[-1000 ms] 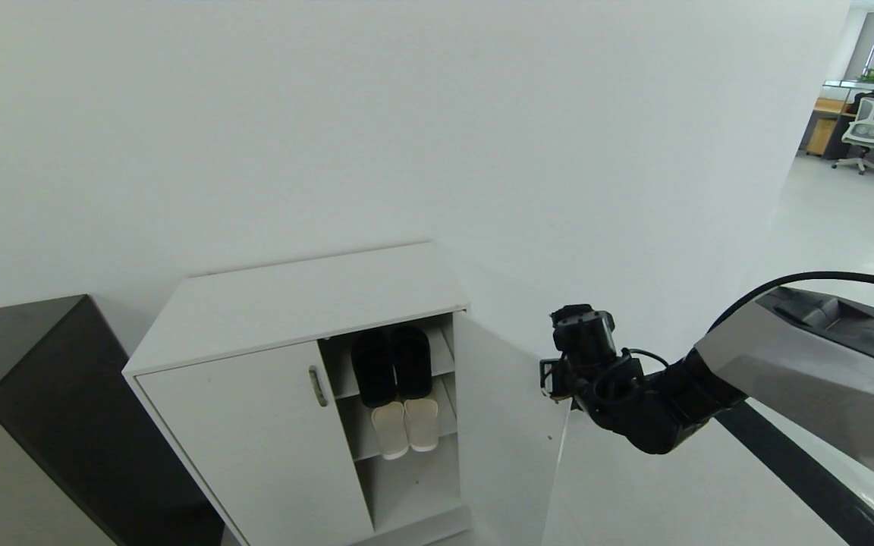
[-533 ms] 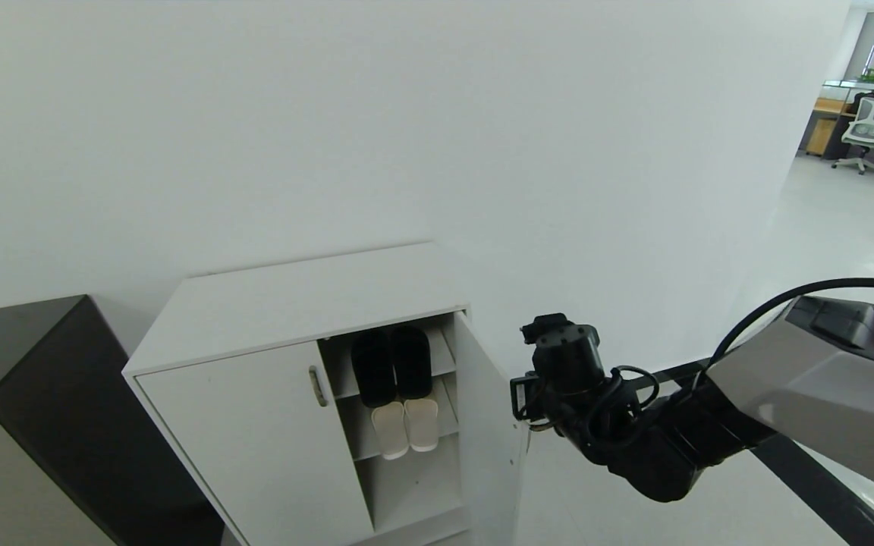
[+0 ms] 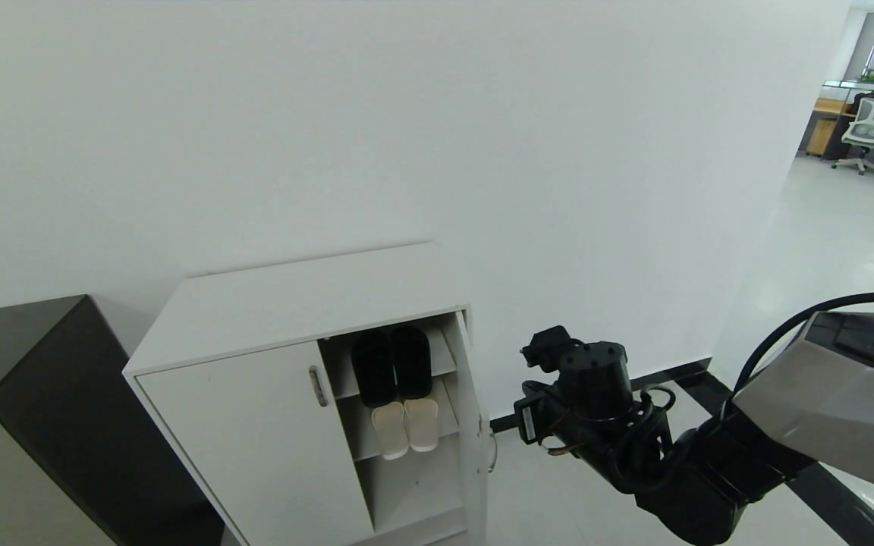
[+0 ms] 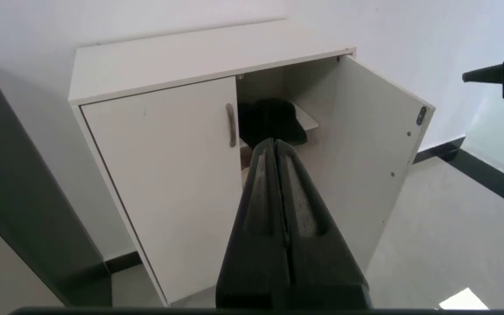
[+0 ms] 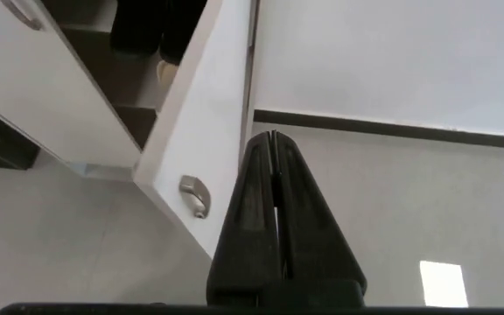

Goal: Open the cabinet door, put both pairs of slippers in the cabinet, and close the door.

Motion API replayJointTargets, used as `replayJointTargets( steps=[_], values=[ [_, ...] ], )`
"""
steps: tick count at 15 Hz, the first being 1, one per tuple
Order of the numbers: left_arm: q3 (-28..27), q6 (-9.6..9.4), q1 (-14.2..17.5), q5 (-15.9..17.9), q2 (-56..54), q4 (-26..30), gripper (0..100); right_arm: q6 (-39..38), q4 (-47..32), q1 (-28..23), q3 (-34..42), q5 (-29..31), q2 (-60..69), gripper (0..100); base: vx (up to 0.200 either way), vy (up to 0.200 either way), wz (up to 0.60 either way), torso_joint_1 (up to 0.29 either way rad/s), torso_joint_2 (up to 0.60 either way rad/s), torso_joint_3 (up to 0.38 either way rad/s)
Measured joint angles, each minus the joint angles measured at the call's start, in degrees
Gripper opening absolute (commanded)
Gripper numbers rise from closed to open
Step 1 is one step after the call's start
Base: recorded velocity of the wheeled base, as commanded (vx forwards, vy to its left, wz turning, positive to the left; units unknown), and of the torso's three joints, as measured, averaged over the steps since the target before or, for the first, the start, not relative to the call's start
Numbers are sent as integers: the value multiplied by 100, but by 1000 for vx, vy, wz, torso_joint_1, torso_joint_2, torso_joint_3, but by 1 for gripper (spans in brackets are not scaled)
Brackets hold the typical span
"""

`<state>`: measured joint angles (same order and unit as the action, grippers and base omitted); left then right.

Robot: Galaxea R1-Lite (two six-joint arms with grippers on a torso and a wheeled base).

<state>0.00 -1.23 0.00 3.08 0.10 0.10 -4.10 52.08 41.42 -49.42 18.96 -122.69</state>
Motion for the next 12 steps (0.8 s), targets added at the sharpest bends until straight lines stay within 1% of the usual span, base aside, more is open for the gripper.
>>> replayJointTargets(
  steps=[5, 8, 12],
  values=[
    [0, 1, 2, 2, 0, -7, 0, 13, 77, -16, 33, 9, -55, 0, 0, 0, 600, 2, 1, 0],
    [0, 11, 5, -2, 0, -2, 0, 30, 340, -5, 61, 6, -138, 0, 0, 0, 0, 0, 0, 0],
    [0, 11, -2, -2, 0, 0, 0, 369, 989, -27, 182, 26, -297, 0, 0, 0, 0, 0, 0, 0]
  ],
)
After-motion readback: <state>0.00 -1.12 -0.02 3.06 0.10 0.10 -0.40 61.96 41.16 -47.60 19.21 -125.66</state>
